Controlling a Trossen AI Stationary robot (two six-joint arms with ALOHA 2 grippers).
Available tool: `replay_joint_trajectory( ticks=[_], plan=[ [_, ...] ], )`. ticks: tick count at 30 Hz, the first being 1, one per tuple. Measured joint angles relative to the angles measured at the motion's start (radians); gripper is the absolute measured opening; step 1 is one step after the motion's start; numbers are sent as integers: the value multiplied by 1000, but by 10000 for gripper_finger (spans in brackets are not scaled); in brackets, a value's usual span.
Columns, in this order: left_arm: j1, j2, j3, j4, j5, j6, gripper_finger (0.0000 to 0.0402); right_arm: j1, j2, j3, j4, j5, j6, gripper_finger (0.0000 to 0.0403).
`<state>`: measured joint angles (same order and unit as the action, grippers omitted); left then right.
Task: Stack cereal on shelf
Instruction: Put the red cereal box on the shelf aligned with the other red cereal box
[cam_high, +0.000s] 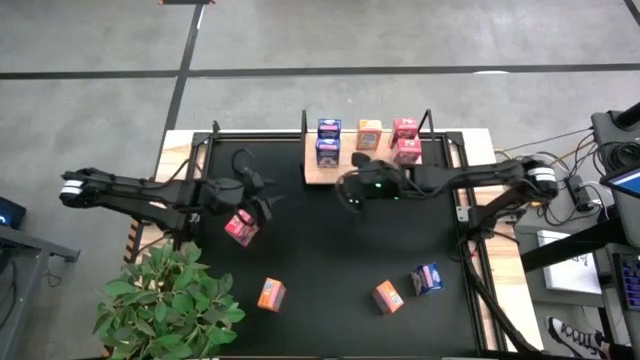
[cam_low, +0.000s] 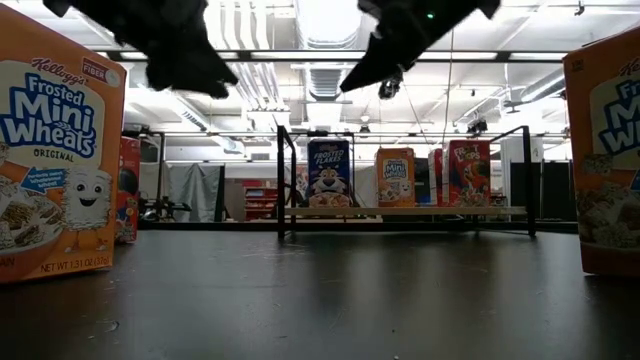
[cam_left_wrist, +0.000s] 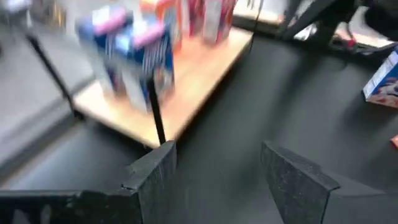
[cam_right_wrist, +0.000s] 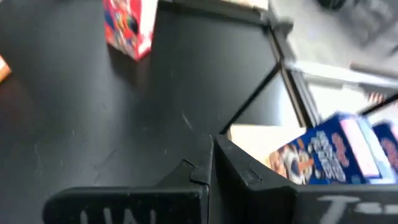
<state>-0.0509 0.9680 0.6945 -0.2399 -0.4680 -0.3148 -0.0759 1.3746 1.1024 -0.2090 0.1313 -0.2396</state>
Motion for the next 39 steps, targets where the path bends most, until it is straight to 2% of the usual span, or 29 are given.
replay_joint_trajectory(
  ticks=[4,10,14,17,22,33,39],
  plan=[
    [0,10,0,-113,67,-217,219,0,-76,-142,186,-4,-20,9],
    [0,17,0,-197,145,-461,219,-1,-127,-259,334,-4,-47,9],
    [-1,41,0,-116,147,-510,219,-1,-117,-277,397,-8,-85,9],
    [-2,67,4,-90,203,-508,219,-1,-103,-277,409,-8,-99,9],
    [-2,109,77,-293,216,-566,219,-1,-102,-279,408,-8,-93,9],
    [-15,242,291,-847,259,-676,219,-1,-102,-279,408,-8,-75,9],
    [-16,260,310,-959,347,-720,219,-1,-102,-279,408,-8,-55,9]
  ],
)
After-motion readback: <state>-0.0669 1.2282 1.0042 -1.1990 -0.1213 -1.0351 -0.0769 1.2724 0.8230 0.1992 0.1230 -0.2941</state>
